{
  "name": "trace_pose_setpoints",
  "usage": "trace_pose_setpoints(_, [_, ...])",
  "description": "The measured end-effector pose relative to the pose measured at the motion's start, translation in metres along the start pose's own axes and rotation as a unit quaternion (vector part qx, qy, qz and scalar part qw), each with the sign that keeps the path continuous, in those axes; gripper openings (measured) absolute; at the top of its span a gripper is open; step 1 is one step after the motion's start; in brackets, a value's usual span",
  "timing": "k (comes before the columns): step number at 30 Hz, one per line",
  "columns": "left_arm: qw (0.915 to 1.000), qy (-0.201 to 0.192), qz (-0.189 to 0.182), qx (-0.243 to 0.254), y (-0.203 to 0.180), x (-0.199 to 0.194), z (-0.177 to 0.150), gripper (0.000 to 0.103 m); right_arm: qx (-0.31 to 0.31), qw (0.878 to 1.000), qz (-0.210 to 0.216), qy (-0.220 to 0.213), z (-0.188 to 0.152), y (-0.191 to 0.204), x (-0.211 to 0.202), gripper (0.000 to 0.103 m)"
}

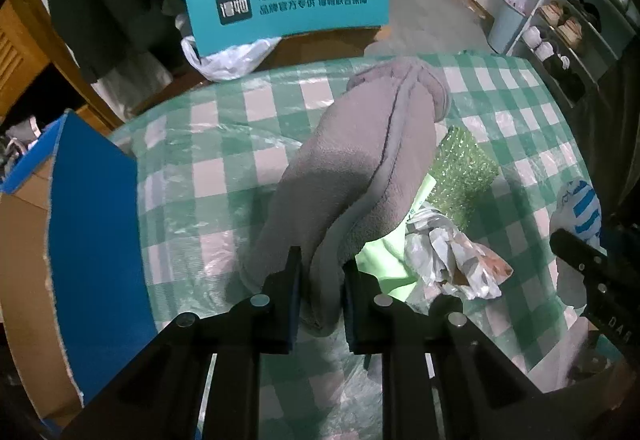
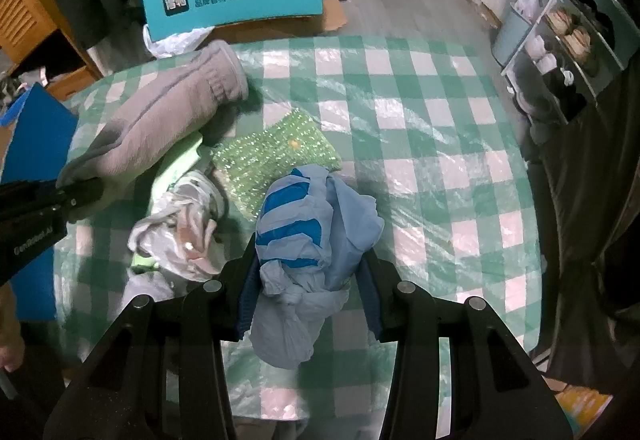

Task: Organize soft objects
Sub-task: 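Lift and carry the grey mitten and striped sock over the cardboard box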

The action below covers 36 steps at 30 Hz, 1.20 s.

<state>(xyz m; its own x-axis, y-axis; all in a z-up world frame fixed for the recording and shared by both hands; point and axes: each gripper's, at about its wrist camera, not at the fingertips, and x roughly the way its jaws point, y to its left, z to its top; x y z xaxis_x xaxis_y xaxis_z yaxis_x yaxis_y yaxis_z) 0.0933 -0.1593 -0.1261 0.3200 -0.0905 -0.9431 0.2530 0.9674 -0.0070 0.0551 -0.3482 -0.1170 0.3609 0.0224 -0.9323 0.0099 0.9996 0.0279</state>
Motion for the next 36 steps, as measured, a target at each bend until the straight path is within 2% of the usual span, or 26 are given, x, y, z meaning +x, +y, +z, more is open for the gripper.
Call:
trace_pose_setpoints(20, [0.9968,-0.07,0.038,-0.001,0.026,-0.065,-0.021,0.017,-0.033,0.998,0.012,-0.047,0.003,0.03,-0.046,0.042])
trace_pose_setpoints(36, [0.9909,-0.121,0.054,-0.023,0.066,-0.118,-0.043,0.017,-0.068,0.995,0.027,-0.071,0.009,0.068,-0.072,0.042])
